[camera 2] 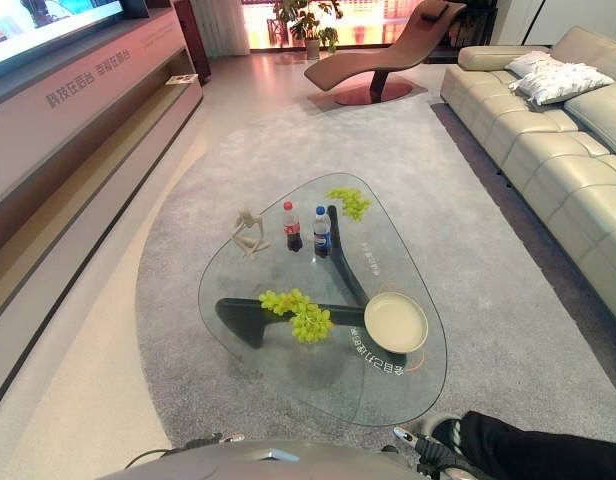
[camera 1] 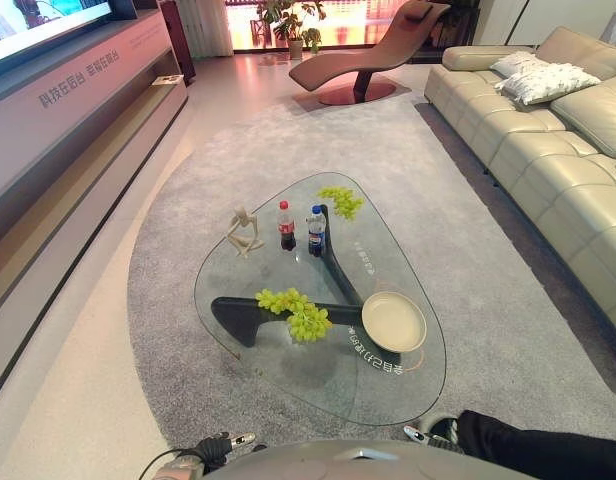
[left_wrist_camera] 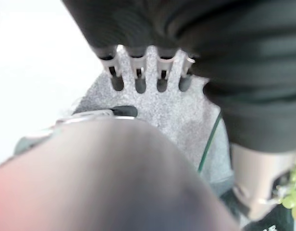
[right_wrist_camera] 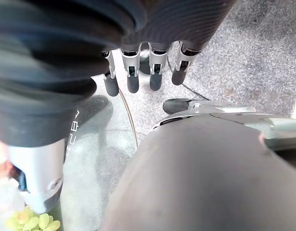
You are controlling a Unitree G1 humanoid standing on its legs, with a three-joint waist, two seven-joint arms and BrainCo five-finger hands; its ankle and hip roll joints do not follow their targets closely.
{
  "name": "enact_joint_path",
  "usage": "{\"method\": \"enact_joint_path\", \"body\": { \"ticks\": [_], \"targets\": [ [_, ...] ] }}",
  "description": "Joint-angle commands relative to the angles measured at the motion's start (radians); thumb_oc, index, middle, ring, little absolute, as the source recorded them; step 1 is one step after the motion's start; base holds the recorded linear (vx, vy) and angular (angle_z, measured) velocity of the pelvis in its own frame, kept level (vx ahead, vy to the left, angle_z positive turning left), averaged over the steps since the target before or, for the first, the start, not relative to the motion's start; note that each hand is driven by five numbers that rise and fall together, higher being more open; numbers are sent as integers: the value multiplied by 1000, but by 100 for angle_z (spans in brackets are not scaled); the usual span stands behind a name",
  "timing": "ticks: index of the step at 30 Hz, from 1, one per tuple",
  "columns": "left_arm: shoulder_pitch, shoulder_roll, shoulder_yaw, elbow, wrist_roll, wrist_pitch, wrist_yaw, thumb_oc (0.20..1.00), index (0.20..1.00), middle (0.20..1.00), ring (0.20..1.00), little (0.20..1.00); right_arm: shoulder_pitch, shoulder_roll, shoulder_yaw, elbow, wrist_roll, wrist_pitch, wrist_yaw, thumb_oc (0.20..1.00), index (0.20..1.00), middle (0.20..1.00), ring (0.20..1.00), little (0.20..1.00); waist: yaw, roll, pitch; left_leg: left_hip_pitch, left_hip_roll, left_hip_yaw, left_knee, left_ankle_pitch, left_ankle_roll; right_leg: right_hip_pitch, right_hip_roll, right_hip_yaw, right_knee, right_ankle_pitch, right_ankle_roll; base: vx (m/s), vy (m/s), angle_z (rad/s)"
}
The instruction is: Pick up fruits into the plate
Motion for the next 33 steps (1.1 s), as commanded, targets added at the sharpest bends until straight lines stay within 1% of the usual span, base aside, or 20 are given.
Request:
{"method": "enact_joint_path", "body": {
  "ticks": [1, 4, 9, 13, 21, 25, 28, 31, 32, 33],
  "targets": [
    [-87, -11, -14, 42, 64, -39, 27, 1000, 1000, 1000, 1000, 1000, -89, 29, 13, 28, -9, -3, 14, 1000, 1000, 1000, 1000, 1000, 14, -11, 95, 88, -57, 74, 8, -139, 48, 58, -14, -6, 44, -70, -13, 0, 0, 0],
    [-86, -9, -9, 44, 23, -52, 19, 1000, 1000, 1000, 1000, 1000, -89, 29, 16, 24, -7, 0, 13, 1000, 1000, 1000, 1000, 1000, 13, -13, 96, 86, -57, 74, 8, -138, 46, 56, -13, -2, 45, -71, -12, 0, 0, 0],
    [-83, -7, -1, 47, 35, -26, 48, 1000, 1000, 1000, 1000, 1000, -89, 31, 17, 31, -2, -7, 14, 1000, 1000, 1000, 1000, 1000, 17, -15, 101, 85, -56, 70, 8, -139, 47, 55, -13, -3, 45, -70, -13, 0, 0, 0],
    [-81, -10, 5, 57, 45, -20, 81, 1000, 1000, 1000, 1000, 1000, -89, 35, 19, 36, -8, -7, 14, 1000, 1000, 1000, 1000, 1000, 16, -15, 102, 86, -56, 70, 8, -139, 48, 54, -12, 0, 45, -71, -14, 20, 0, 0],
    [-82, -16, 5, 61, 50, -17, 105, 1000, 1000, 1000, 1000, 1000, -93, 34, 30, 33, -12, -1, 12, 1000, 1000, 1000, 1000, 1000, 15, -15, 116, 83, -57, 69, 8, -138, 50, 45, -11, 7, 52, -74, -16, 14, -1, 0],
    [-86, -12, -1, 55, 86, -38, 117, 1000, 1000, 1000, 1000, 1000, -96, 29, 33, 30, -14, -3, 17, 1000, 1000, 1000, 1000, 1000, 15, -14, 130, 74, -56, 68, 8, -135, 49, 33, -10, 11, 55, -73, -17, 8, -3, 0],
    [-105, -5, -31, 44, 121, -44, 134, 1000, 1000, 1000, 1000, 1000, -111, 19, 45, 25, -6, -3, 19, 1000, 1000, 1000, 1000, 1000, 11, -10, 148, 57, -54, 68, 13, -132, 49, 8, -9, 18, 63, -72, -17, 0, 0, 0],
    [-126, -2, -57, 33, 143, -69, 133, 1000, 1000, 1000, 1000, 1000, -126, 12, 59, 16, 1, 2, 15, 1000, 1000, 1000, 1000, 1000, 6, -6, 165, 40, -52, 68, 17, -128, 48, -16, -6, 27, 71, -71, -20, -3, 5, -3],
    [-139, -1, -72, 20, 142, -89, 143, 1000, 1000, 1000, 1000, 1000, -134, 6, 63, 8, 2, 5, 16, 1000, 1000, 1000, 1000, 1000, 3, -3, 175, 28, -51, 69, 21, -126, 48, -32, -5, 34, 77, -71, -20, -79, 18, -11],
    [-169, 8, -90, -2, 140, -115, 156, 1000, 1000, 1000, 1000, 1000, -151, -7, 71, -5, 5, 3, 17, 1000, 1000, 1000, 1000, 1000, -4, 2, 200, 6, -49, 69, 27, -121, 47, -61, -3, 41, 87, -70, -22, -128, 29, -15]
  ]
}}
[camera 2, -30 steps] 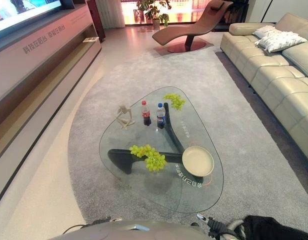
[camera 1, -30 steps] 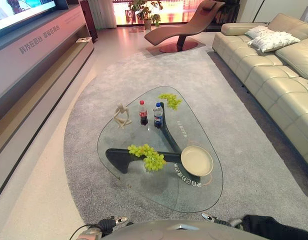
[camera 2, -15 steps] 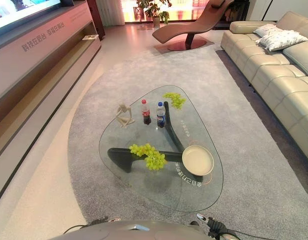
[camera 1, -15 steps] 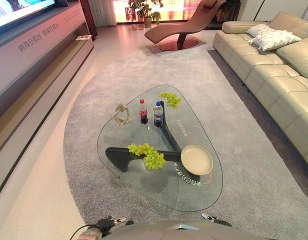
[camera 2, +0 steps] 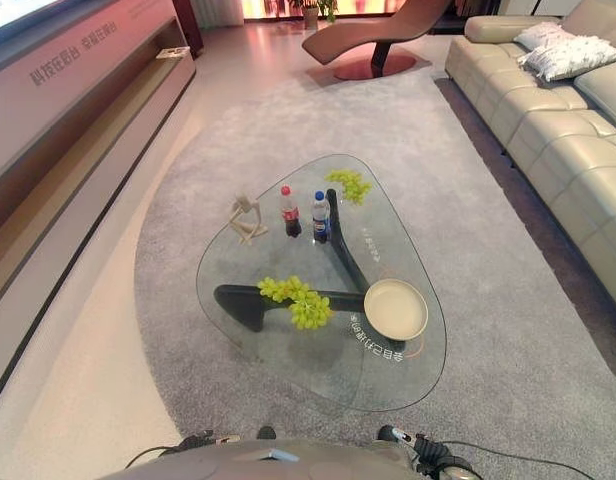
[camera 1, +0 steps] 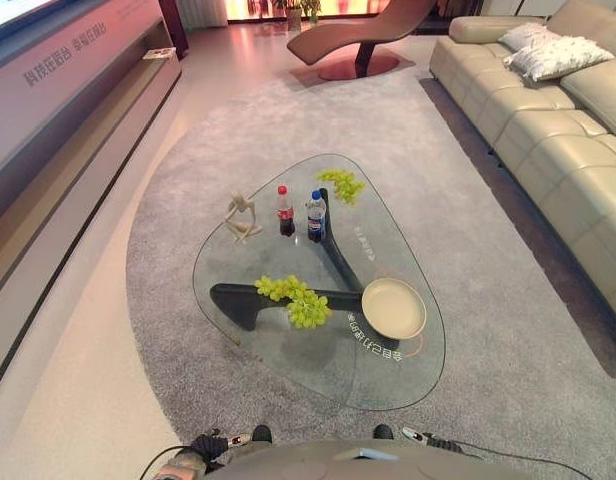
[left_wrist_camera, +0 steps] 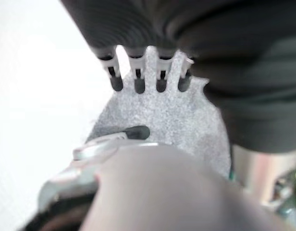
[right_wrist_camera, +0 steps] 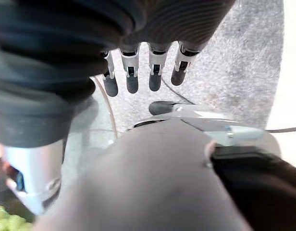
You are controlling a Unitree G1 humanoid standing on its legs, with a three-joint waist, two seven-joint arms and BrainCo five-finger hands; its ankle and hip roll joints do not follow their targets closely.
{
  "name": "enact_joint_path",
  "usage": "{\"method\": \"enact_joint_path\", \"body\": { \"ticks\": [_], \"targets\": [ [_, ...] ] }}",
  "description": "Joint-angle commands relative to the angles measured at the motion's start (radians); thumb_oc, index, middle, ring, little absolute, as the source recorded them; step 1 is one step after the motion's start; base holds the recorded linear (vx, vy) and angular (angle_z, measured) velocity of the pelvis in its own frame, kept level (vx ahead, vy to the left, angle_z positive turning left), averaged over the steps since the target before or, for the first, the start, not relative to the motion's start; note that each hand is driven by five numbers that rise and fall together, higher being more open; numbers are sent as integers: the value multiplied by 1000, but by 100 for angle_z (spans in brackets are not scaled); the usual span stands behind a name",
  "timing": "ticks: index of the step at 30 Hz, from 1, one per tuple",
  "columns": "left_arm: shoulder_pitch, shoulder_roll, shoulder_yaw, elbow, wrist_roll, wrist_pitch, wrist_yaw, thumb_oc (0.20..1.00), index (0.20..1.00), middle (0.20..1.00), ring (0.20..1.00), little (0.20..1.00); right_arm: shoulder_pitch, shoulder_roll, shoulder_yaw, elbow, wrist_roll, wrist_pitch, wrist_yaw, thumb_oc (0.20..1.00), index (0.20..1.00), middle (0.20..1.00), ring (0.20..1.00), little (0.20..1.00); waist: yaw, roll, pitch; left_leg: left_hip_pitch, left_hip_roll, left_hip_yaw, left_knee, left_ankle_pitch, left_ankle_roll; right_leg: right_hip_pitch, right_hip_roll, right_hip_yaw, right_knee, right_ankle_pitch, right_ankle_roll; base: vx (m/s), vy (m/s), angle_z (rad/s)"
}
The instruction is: Pick up fruits into the plate
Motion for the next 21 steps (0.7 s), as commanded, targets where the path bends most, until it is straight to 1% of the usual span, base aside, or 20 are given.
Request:
{"method": "enact_joint_path", "body": {
  "ticks": [1, 3, 4, 8, 9, 12, 13, 15, 16, 17, 18, 19, 20, 21],
  "targets": [
    [-145, 16, -63, -41, 30, -86, 48, 1000, 1000, 1000, 1000, 1000, -138, -4, 32, -12, 7, -3, 20, 1000, 1000, 1000, 1000, 1000, -6, -5, 143, 35, -50, 52, 29, -122, 41, -24, -2, 27, 93, -72, -22, -169, 39, -22],
    [-182, 27, -80, -78, 45, -111, 78, 1000, 1000, 1000, 1000, 1000, -166, -22, 39, -20, 15, -4, 24, 1000, 1000, 1000, 1000, 1000, -13, 3, 172, 9, -51, 46, 36, -115, 40, -53, 3, 38, 104, -70, -27, -98, 37, -9],
    [-187, 29, -81, -83, 53, -116, 87, 1000, 1000, 1000, 1000, 1000, -170, -25, 40, -21, 17, -4, 25, 1000, 1000, 1000, 1000, 1000, -14, 5, 176, 5, -51, 45, 37, -114, 39, -57, 3, 40, 105, -70, -28, -47, 26, 0],
    [-252, 72, -100, -190, 107, -109, 154, 1000, 1000, 1000, 1000, 1000, -208, -60, 52, -40, 37, -15, 40, 1000, 1000, 1000, 1000, 1000, -23, 21, 228, -38, -53, 34, 52, -104, 37, -102, 11, 58, 119, -67, -36, -50, 20, 0],
    [-254, 74, -100, -193, 110, -109, 156, 1000, 1000, 1000, 1000, 1000, -209, -61, 52, -41, 38, -15, 41, 1000, 1000, 1000, 1000, 1000, -23, 21, 229, -39, -53, 34, 53, -104, 37, -103, 11, 58, 120, -67, -36, -52, 30, -16],
    [-344, 155, -135, -299, 161, -83, 220, 1000, 1000, 1000, 1000, 1000, -246, -96, 75, -75, 73, -33, 49, 1000, 1000, 1000, 1000, 1000, -36, 35, 287, -84, -58, 26, 56, -87, 33, -152, 17, 75, 130, -59, -41, -87, 39, -11],
    [-383, 201, -146, -336, 182, -74, 235, 1000, 1000, 1000, 1000, 1000, -264, -108, 83, -98, 87, -30, 45, 1000, 1000, 1000, 1000, 1000, -41, 40, 311, -102, -61, 26, 55, -80, 31, -174, 19, 80, 134, -55, -43, -76, 29, -11],
    [-402, 225, -152, -353, 187, -71, 249, 1000, 1000, 1000, 1000, 1000, -272, -114, 87, -109, 96, -30, 44, 1000, 1000, 1000, 1000, 1000, -44, 42, 323, -111, -62, 27, 56, -77, 30, -185, 21, 83, 137, -54, -45, -56, 16, -7],
    [-446, 277, -163, -395, 210, -61, 265, 1000, 1000, 1000, 1000, 1000, -288, -127, 95, -130, 116, -34, 47, 1000, 1000, 1000, 1000, 1000, -49, 44, 349, -132, -62, 28, 58, -71, 28, -216, 25, 87, 149, -53, -48, -98, -5, -4],
    [-495, 334, -167, -436, 222, -39, 263, 1000, 1000, 1000, 1000, 1000, -300, -138, 103, -156, 132, -34, 45, 1000, 1000, 1000, 1000, 1000, -53, 46, 375, -159, -64, 27, 66, -65, 27, -249, 29, 90, 165, -50, -51, -104, -19, -10],
    [-522, 364, -169, -456, 235, -29, 261, 1000, 1000, 1000, 1000, 1000, -306, -142, 107, -170, 140, -31, 44, 1000, 1000, 1000, 1000, 1000, -55, 46, 386, -173, -65, 27, 70, -62, 27, -267, 32, 91, 173, -49, -52, -87, -40, -17],
    [-574, 409, -170, -490, 265, -2, 250, 1000, 1000, 1000, 1000, 1000, -317, -145, 112, -187, 152, -28, 39, 1000, 1000, 1000, 1000, 1000, -58, 45, 402, -195, -67, 26, 75, -60, 27, -294, 35, 95, 185, -48, -52, -38, -33, -14],
    [-578, 412, -170, -492, 267, 0, 252, 1000, 1000, 1000, 1000, 1000, -318, -145, 113, -188, 152, -27, 39, 1000, 1000, 1000, 1000, 1000, -58, 45, 403, -197, -68, 26, 76, -60, 27, -296, 35, 95, 186, -48, -52, -50, -60, -6],
    [-643, 456, -178, -516, 302, 31, 245, 1000, 1000, 1000, 1000, 1000, -328, -147, 119, -208, 166, -22, 31, 1000, 1000, 1000, 1000, 1000, -61, 43, 412, -234, -70, 23, 84, -58, 29, -335, 38, 98, 197, -45, -53, -36, -55, 3]
  ]
}}
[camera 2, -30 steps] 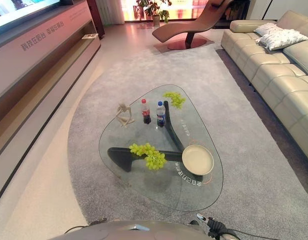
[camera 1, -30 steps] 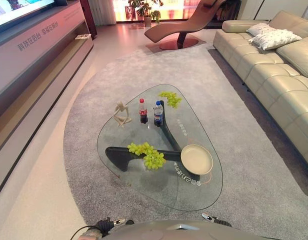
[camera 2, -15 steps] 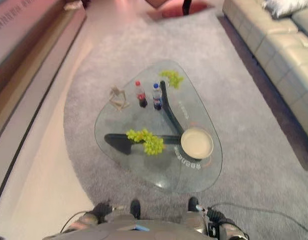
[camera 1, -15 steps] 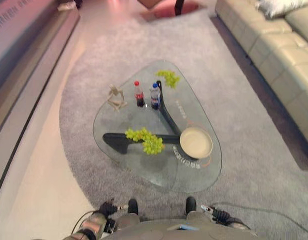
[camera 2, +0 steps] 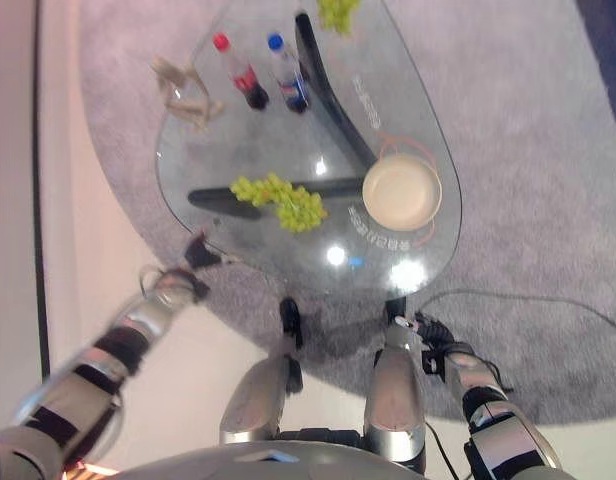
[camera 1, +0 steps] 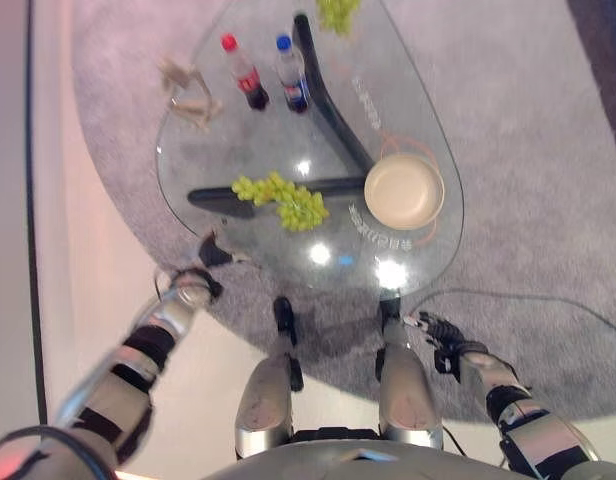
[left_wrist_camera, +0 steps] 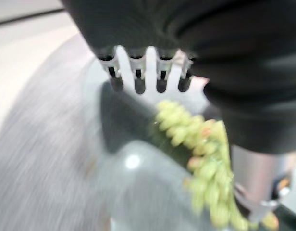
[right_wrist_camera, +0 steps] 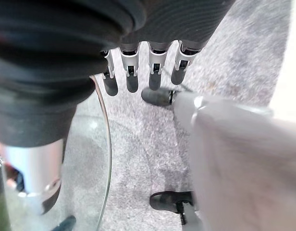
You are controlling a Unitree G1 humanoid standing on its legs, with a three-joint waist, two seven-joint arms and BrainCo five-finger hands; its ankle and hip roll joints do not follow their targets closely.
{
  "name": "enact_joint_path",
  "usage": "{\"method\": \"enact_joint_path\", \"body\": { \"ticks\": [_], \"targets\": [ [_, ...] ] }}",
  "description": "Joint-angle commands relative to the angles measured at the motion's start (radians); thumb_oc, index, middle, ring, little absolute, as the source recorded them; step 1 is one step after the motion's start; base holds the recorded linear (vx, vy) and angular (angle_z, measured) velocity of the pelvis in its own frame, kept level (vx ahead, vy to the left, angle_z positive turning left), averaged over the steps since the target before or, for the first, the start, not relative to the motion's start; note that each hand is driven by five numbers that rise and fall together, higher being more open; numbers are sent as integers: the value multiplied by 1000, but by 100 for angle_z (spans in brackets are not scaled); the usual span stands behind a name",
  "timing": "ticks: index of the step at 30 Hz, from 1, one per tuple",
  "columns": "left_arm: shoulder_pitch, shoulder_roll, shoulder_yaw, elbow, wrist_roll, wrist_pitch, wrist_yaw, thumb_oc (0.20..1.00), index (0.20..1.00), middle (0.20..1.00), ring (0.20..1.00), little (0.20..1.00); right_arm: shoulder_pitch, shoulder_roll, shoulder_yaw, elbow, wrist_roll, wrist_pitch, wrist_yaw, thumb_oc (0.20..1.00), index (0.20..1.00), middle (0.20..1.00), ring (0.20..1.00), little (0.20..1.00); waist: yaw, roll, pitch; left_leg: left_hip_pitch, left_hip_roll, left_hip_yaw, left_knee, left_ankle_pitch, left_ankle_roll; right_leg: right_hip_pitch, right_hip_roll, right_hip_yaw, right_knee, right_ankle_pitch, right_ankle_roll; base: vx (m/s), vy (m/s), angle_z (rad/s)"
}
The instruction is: Pick up fruits into the plate
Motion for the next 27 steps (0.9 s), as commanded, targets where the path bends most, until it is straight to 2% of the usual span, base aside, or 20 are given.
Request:
{"method": "enact_joint_path", "body": {
  "ticks": [1, 10, 17, 27],
  "targets": [
    [-56, 66, -3, 1, 91, 53, 12, 1000, 1000, 1000, 1000, 1000, 21, 21, 7, -29, 51, -4, -10, 1000, 1000, 1000, 1000, 1000, 0, -54, -28, -41, -60, -8, 74, -118, 42, -111, 34, 39, 194, -121, -35, -47, -68, 3],
    [-353, 111, -85, 66, 266, 179, 51, 1000, 1000, 1000, 1000, 1000, -35, 40, 36, -59, 107, -4, -32, 1000, 1000, 1000, 1000, 1000, -29, -74, -28, -233, -71, -8, 134, -105, 47, -317, 49, 55, 258, -104, -39, -22, -41, -5],
    [-482, 94, -146, 150, 349, 211, 72, 1000, 1000, 1000, 1000, 1000, -40, 48, 48, -97, 154, -16, -33, 1000, 1000, 1000, 1000, 1000, -58, -91, -28, -334, -71, 1, 178, -102, 44, -414, 68, 74, 281, -92, -40, -20, -32, -7],
    [-608, 50, -277, 252, 502, 274, -3, 1000, 1000, 1000, 1000, 1000, -56, 52, 54, -169, 261, -45, -44, 1000, 1000, 1000, 1000, 1000, -97, -113, -28, -448, -71, 13, 238, -106, 40, -521, 95, 95, 312, -85, -41, -12, -16, -6]
  ]
}}
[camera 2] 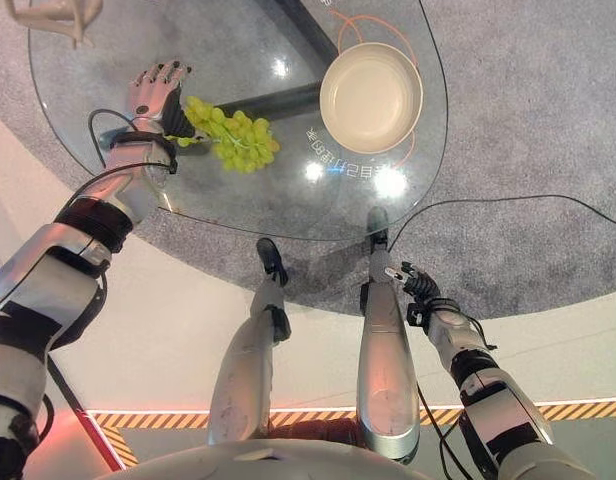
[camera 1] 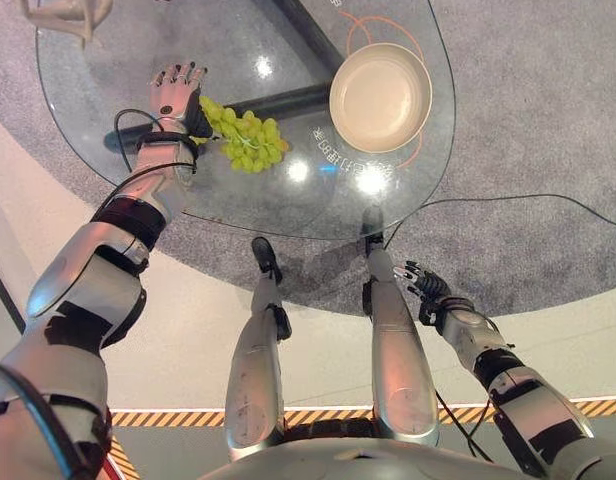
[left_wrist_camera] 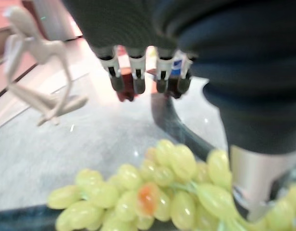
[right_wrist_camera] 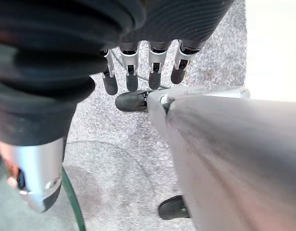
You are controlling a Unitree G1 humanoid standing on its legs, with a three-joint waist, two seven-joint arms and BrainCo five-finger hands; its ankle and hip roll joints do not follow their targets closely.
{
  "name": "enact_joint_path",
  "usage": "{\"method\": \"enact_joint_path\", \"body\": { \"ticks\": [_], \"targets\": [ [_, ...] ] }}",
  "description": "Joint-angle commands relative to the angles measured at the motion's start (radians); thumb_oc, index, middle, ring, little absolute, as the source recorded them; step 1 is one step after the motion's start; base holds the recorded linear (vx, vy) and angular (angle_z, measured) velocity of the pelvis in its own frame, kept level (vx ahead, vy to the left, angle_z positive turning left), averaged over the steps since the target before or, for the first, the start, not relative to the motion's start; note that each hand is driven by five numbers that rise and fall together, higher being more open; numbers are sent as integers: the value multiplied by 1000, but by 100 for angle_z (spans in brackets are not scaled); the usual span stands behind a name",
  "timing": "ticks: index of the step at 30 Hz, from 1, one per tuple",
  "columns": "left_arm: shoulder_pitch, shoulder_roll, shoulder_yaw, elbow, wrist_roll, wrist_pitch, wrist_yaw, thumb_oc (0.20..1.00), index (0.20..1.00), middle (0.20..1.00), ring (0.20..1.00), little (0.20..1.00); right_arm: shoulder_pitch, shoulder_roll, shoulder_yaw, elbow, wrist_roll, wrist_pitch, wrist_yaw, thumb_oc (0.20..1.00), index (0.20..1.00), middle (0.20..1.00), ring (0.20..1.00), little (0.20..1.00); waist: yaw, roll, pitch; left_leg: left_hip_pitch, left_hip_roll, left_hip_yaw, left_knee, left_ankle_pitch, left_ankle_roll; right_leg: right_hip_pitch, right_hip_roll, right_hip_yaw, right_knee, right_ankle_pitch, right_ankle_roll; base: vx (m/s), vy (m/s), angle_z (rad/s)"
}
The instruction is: Pick up fruits into the plate
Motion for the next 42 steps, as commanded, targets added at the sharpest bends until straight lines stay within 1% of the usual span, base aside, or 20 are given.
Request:
{"method": "enact_joint_path", "body": {
  "ticks": [1, 6, 10, 16, 19, 21, 26, 30, 34, 37, 39, 42],
  "targets": [
    [-68, 40, -8, 81, 74, 40, -20, 1000, 1000, 1000, 1000, 1000, 35, 45, 14, -45, 64, -26, -5, 1000, 1000, 1000, 1000, 1000, 4, -69, -23, -74, -66, -31, 144, -127, 32, -54, 98, 8, 111, -84, -43, 0, 0, 0],
    [-105, 19, -53, 138, 147, 71, -64, 1000, 1000, 1000, 1000, 1000, 35, 48, 18, -81, 97, -37, -7, 1000, 1000, 1000, 1000, 1000, -16, -88, -23, -127, -64, -23, 171, -129, 29, -103, 111, 20, 121, -79, -45, -12, -5, -7],
    [-123, 5, -81, 174, 205, 90, -98, 1000, 1000, 1000, 1000, 1000, 31, 49, 18, -103, 129, -39, -10, 1000, 1000, 1000, 1000, 1000, -27, -97, -23, -158, -66, -23, 184, -128, 28, -131, 121, 27, 129, -76, -47, -2, -1, -1],
    [-141, 1, -113, 204, 274, 103, -165, 1000, 1000, 1000, 1000, 1000, 34, 49, 24, -130, 157, -55, -4, 1000, 1000, 1000, 1000, 1000, -37, -108, -23, -196, -70, -21, 199, -131, 25, -164, 127, 34, 128, -66, -48, -1, -2, -1],
    [-137, 7, -123, 209, 298, 93, -197, 1000, 1000, 1000, 1000, 1000, 39, 49, 19, -144, 164, -60, 0, 1000, 1000, 1000, 1000, 1000, -38, -110, -23, -212, -72, -22, 208, -135, 26, -178, 127, 34, 130, -63, -48, 0, -12, -3],
    [-129, 8, -125, 205, 295, 94, -194, 1000, 1000, 1000, 1000, 1000, 40, 51, 19, -154, 163, -60, -7, 1000, 1000, 1000, 1000, 1000, -38, -109, -23, -218, -74, -21, 209, -135, 26, -183, 127, 34, 129, -61, -47, 0, 0, 0],
    [-115, 16, -114, 193, 258, 73, -146, 1000, 1000, 1000, 1000, 1000, 44, 53, 17, -167, 165, -61, -14, 1000, 1000, 1000, 1000, 1000, -33, -102, -23, -216, -76, -22, 205, -136, 28, -180, 125, 34, 127, -63, -47, 0, 0, 0],
    [-106, 37, -110, 175, 268, 60, -152, 1000, 1000, 1000, 1000, 1000, 51, 49, 7, -170, 170, -66, -13, 1000, 1000, 1000, 1000, 1000, -25, -93, -23, -217, -82, -28, 206, -134, 29, -178, 119, 27, 126, -62, -45, 0, 0, 0],
    [-104, 39, -110, 172, 264, 62, -151, 1000, 1000, 1000, 1000, 1000, 52, 49, 6, -171, 170, -65, -14, 1000, 1000, 1000, 1000, 1000, -24, -92, -23, -216, -83, -29, 206, -134, 29, -178, 119, 27, 126, -62, -45, 0, 0, 0],
    [-64, 77, -74, 124, 235, 69, -126, 1000, 1000, 1000, 1000, 1000, 71, 44, -8, -174, 166, -70, -13, 1000, 1000, 1000, 1000, 1000, -8, -82, -23, -206, -85, -33, 194, -133, 32, -169, 112, 15, 120, -62, -44, 0, 0, 0],
    [-54, 90, -53, 99, 225, 69, -111, 1000, 1000, 1000, 1000, 1000, 79, 43, -15, -176, 162, -70, -12, 1000, 1000, 1000, 1000, 1000, -2, -79, -23, -198, -85, -32, 187, -133, 33, -161, 110, 10, 117, -63, -42, 0, 0, 0],
    [-53, 93, -48, 95, 224, 67, -109, 1000, 1000, 1000, 1000, 1000, 81, 43, -15, -178, 162, -70, -13, 1000, 1000, 1000, 1000, 1000, -1, -79, -23, -197, -85, -32, 186, -132, 34, -160, 110, 10, 117, -64, -42, 0, 0, 0]
  ]
}}
